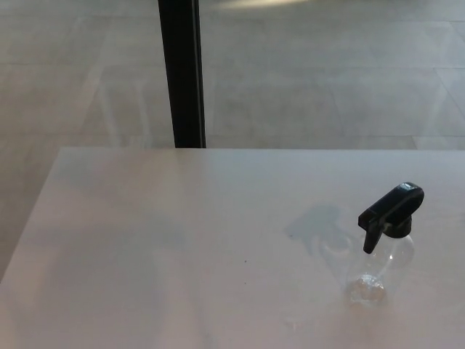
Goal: The robot uses its right hand to grab and lift the lid of the spray bottle kept in the middle of the desk and places the lid on the right side of the bottle
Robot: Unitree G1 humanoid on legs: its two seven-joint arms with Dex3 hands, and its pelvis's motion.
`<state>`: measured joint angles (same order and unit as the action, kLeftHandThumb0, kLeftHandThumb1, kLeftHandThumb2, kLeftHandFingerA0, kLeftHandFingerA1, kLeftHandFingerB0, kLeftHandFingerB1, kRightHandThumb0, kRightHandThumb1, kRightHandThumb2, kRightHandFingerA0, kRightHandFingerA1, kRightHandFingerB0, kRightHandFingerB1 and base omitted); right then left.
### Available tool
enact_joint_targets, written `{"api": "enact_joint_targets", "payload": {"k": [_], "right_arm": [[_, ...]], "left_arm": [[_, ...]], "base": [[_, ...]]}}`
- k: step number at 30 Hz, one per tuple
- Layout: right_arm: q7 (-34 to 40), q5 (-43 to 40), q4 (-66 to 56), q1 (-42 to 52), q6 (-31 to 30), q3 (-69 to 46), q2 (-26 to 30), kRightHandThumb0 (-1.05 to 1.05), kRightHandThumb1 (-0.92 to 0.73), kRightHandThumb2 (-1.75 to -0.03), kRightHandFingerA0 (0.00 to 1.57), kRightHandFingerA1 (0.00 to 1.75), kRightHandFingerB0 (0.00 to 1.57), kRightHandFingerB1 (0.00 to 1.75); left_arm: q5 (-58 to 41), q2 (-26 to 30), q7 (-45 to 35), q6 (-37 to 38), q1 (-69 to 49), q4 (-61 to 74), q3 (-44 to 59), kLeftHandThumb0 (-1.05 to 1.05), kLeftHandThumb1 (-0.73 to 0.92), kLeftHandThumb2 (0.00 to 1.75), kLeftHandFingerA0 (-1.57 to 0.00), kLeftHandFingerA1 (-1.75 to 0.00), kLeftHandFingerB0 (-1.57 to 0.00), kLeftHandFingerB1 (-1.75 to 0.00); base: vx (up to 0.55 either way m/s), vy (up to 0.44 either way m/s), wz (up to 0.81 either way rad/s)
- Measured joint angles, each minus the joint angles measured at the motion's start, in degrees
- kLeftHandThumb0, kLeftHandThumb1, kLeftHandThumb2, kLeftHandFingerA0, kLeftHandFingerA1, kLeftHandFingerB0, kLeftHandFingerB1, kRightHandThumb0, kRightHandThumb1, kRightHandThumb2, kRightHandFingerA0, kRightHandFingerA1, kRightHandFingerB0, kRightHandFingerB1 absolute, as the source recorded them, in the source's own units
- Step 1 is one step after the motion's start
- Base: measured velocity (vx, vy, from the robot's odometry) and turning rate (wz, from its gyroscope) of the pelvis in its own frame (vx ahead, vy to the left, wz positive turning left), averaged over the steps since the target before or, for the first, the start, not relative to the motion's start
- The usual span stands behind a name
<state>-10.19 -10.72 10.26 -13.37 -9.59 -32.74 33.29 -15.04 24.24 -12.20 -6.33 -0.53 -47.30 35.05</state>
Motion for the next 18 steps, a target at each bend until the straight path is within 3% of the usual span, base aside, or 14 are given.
{"api": "enact_joint_targets", "payload": {"k": [1,2,3,4,5,6,7,9,10,12,13,16,17,18], "right_arm": [[0.13,0.04,-1.36,-1.52,-0.59,0.68,0.22,-0.36,-0.49,-1.05,0.03,0.53,0.00,0.49],[0.24,0.08,-3.65,-4.07,-1.63,2.00,0.57,-0.36,-0.49,-1.05,0.03,0.53,0.00,0.49],[0.28,0.08,-4.95,-5.71,-2.23,2.84,0.82,-0.37,-0.47,-1.03,0.04,0.53,0.00,0.49],[0.30,0.11,-6.23,-7.32,-2.87,3.72,1.04,-0.37,-0.43,-1.01,0.04,0.53,0.00,0.49],[0.26,0.15,-7.67,-9.58,-3.73,5.19,1.42,-0.37,-0.44,-1.02,0.02,0.52,0.00,0.49],[-0.02,0.19,-8.50,-11.59,-4.33,6.82,1.89,-0.37,-0.44,-1.02,0.02,0.52,0.00,0.49],[-0.68,0.34,-8.93,-13.75,-4.67,8.94,2.71,-0.86,-0.55,-0.93,0.01,0.48,0.05,0.33],[-2.25,0.66,-9.39,-17.07,-5.21,12.81,4.32,-0.86,-0.55,-0.93,0.01,0.48,0.05,0.33],[-3.10,0.83,-9.47,-18.35,-5.45,14.62,5.04,-0.88,-0.54,-0.93,0.04,0.36,0.04,0.26],[-4.70,1.17,-9.85,-19.94,-5.69,17.66,5.95,-0.88,-0.54,-0.96,0.01,0.36,0.09,0.22],[-5.37,1.31,-10.11,-20.41,-5.83,18.99,6.29,-0.87,-0.53,-0.95,0.02,0.36,0.09,0.22],[-7.72,1.68,-11.18,-21.43,-6.33,23.17,7.74,-0.80,-0.49,-0.94,0.02,0.41,0.06,0.24],[-8.61,1.87,-11.46,-21.67,-6.38,24.68,8.10,-0.86,-0.66,-0.60,0.05,0.44,0.03,0.30],[-9.37,2.05,-11.63,-21.81,-6.40,25.97,8.37,-0.79,-0.48,-0.95,0.08,0.55,0.01,0.24]], "left_arm": [[0.01,0.08,-0.15,0.09,0.18,-0.39,-0.12,-1.05,0.48,0.83,-0.55,-1.22,-0.40,-1.11],[0.01,0.13,-0.54,0.12,0.55,-1.06,-0.34,-1.05,0.48,0.83,-0.55,-1.22,-0.40,-1.11],[0.01,0.13,-0.78,0.12,0.75,-1.49,-0.47,-1.02,0.37,1.14,-0.65,-1.13,-0.43,-0.96],[0.01,0.15,-1.04,0.17,0.94,-1.97,-0.59,-1.04,0.35,1.15,-0.63,-1.15,-0.31,-0.92],[0.01,0.17,-1.41,0.36,1.09,-2.55,-0.72,-1.01,0.45,0.90,-0.60,-1.28,-0.42,-1.14],[0.00,0.17,-1.71,0.51,1.11,-2.76,-0.82,-1.01,0.45,0.90,-0.60,-1.28,-0.42,-1.14],[-0.02,0.17,-2.04,0.72,1.18,-2.97,-0.85,-1.05,0.43,0.85,-0.64,-1.26,-0.43,-1.19],[-0.04,0.21,-2.60,1.24,1.50,-3.66,-0.89,-1.05,0.43,0.85,-0.64,-1.26,-0.43,-1.19],[-0.03,0.23,-2.81,1.55,1.62,-4.10,-0.91,-1.05,0.37,1.14,-0.63,-1.15,-0.45,-1.00],[-0.02,0.22,-3.05,1.67,1.61,-4.49,-0.96,-1.05,0.37,1.16,-0.65,-1.17,-0.46,-1.02],[-0.01,0.22,-3.14,1.77,1.62,-4.73,-0.98,-1.05,0.46,0.83,-0.55,-1.24,-0.36,-1.12],[0.01,0.23,-3.55,2.04,1.68,-5.59,-1.16,-1.05,0.48,0.83,-0.61,-1.26,-0.39,-1.14],[0.03,0.23,-3.65,2.24,1.71,-5.83,-1.29,-1.05,0.47,0.83,-0.60,-1.24,-0.38,-1.12],[0.05,0.23,-3.72,2.44,1.76,-6.08,-1.39,-1.05,0.49,0.84,-0.61,-1.24,-0.39,-1.12]], "base": [[0.00,0.000,0.00],[0.00,0.000,0.00],[0.00,0.000,0.00],[0.00,0.000,0.00],[0.00,0.000,0.00],[0.00,0.000,0.00],[0.00,0.000,0.00],[0.00,0.000,0.00],[0.00,0.000,0.00],[0.00,0.000,0.03],[0.00,0.000,0.00],[0.00,0.000,0.00],[0.00,0.000,0.00],[0.00,0.000,0.00]]}}
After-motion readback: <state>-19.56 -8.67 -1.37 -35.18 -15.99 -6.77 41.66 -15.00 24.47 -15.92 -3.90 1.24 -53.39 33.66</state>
